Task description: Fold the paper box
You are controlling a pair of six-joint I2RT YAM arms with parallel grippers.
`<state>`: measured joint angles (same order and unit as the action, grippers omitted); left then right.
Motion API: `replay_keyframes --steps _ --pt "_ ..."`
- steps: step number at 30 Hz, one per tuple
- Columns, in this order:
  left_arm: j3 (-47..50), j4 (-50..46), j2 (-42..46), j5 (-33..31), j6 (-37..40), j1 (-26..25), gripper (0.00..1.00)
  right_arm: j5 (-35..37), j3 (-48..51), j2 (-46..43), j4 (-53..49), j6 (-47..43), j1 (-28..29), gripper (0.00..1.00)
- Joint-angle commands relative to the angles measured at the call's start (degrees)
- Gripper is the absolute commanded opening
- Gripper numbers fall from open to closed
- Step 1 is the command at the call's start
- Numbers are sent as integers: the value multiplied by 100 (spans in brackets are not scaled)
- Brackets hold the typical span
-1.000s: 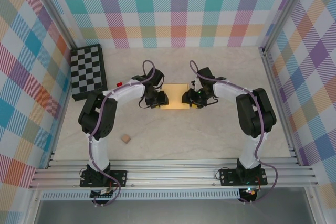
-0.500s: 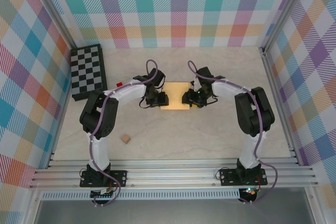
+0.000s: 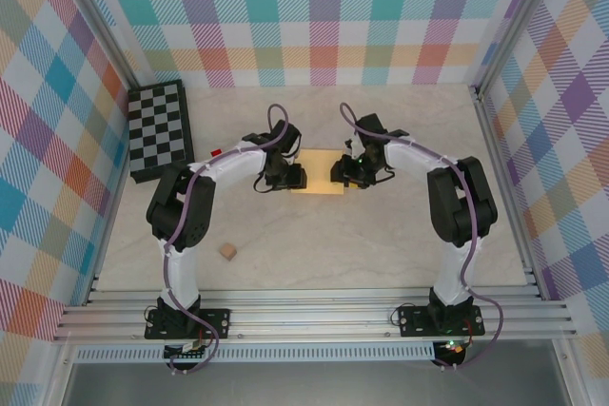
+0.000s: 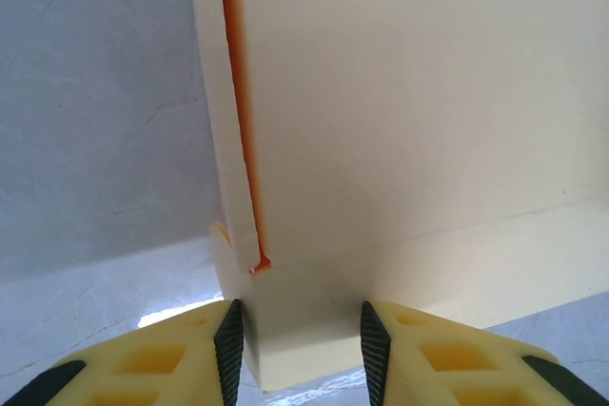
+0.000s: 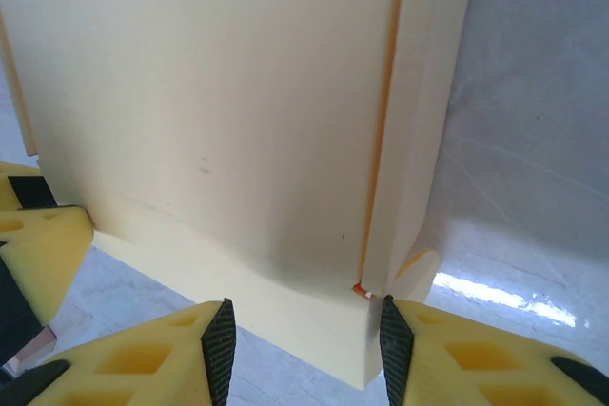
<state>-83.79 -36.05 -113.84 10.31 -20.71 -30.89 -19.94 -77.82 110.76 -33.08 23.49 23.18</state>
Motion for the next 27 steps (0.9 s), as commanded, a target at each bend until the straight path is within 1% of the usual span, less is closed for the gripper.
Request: replay_keyframes --steps 1,5,7,11,18,22,27 --pt "-212 -55 28 313 -281 -39 39 -166 -155 130 -81 28 -14 47" --pt "-208 145 135 604 -638 -39 36 -425 -111 114 67 223 -15 47" --pt "-203 249 193 719 -794 -39 32 -531 -108 116 112 293 -15 47" --pt "-173 332 300 801 -943 -39 29 -761 -119 96 152 422 -15 43" --pt "11 187 369 507 -753 -39 29 -748 -110 -2 -59 355 -15 42" --pt "100 189 322 299 -496 -39 28 -761 -86 48 -86 278 -23 42" --pt "176 409 231 381 -55 -40 27 -765 -125 236 -76 170 -47 41"
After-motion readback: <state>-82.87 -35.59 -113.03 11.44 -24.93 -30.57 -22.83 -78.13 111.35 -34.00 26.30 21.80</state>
